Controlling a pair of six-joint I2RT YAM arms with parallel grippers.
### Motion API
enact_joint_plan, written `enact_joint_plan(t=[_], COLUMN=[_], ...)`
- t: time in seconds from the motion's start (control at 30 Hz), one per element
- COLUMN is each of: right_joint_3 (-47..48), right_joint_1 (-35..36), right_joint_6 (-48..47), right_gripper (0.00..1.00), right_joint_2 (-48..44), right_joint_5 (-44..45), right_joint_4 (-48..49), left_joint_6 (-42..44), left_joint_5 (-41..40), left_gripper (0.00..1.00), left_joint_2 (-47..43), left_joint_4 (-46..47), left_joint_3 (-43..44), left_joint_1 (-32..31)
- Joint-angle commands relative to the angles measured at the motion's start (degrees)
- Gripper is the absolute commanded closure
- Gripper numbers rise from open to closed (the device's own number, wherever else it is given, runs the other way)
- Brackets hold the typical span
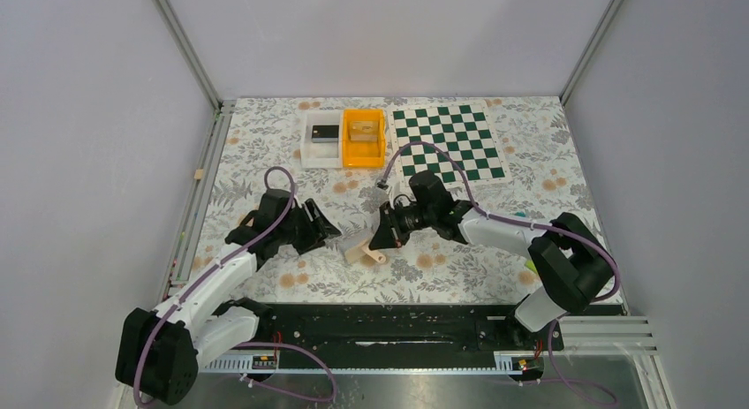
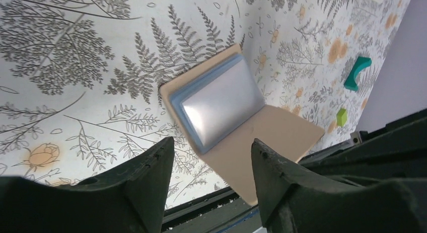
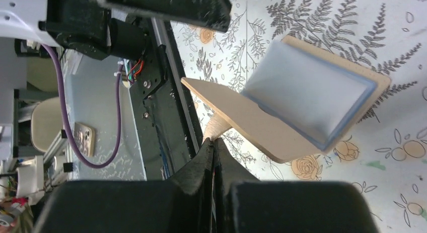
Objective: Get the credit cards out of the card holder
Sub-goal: Open the card holder at the center of the board.
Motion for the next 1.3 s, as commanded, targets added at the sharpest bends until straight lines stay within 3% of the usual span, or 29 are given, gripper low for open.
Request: enact_joint_plan(t=[0.0,0.23,0.47,0.73,0.87,0.97,1.27], right_joint_3=[1.79,0.55,-5.02,-7.64,-7.43,-6.42,-4.22], right_joint_1=[0.78,0.72,0.32,-0.23,-2.7,-4.81,-5.02], right_joint_6=[-5.12,-8.7,-1.87,4.27,5.34,6.91,12.65], right_gripper=[1.0,0.9,0.87,0.76,0.88,0.91,0.76], right_joint_2=[0.59,-1.55,-3.94,-9.39,-7.76,-5.63,-14.52], right_joint_5=[-2.77,5.35,11.66,22.47,25.13,24.6,26.7], right_joint_4=[-2.13,-15.07,-16.6,-20.0,-20.03,-20.76,-21.73], left_joint_6=[-0.7,-2.9,-2.47,-2.27,-0.56,1.18,0.56], left_joint_5=[-0.33,12.54,12.7,12.43,6.81,2.68,12.55], left_gripper=[0.44,0.52,0.52,0.53,0.5,0.46,0.5], left_joint_2=[0.17,3.23,4.52,6.91,5.58,4.97,9.07], left_joint_4=[0.99,14.8,17.38,17.22,10.9,6.83,18.48], left_joint_3=[-0.96,-4.92,-3.75,-2.5,-1.15,0.82,0.37], left_joint_1=[1.88,0.67,-4.05,-7.91,-7.99,-7.99,-12.37])
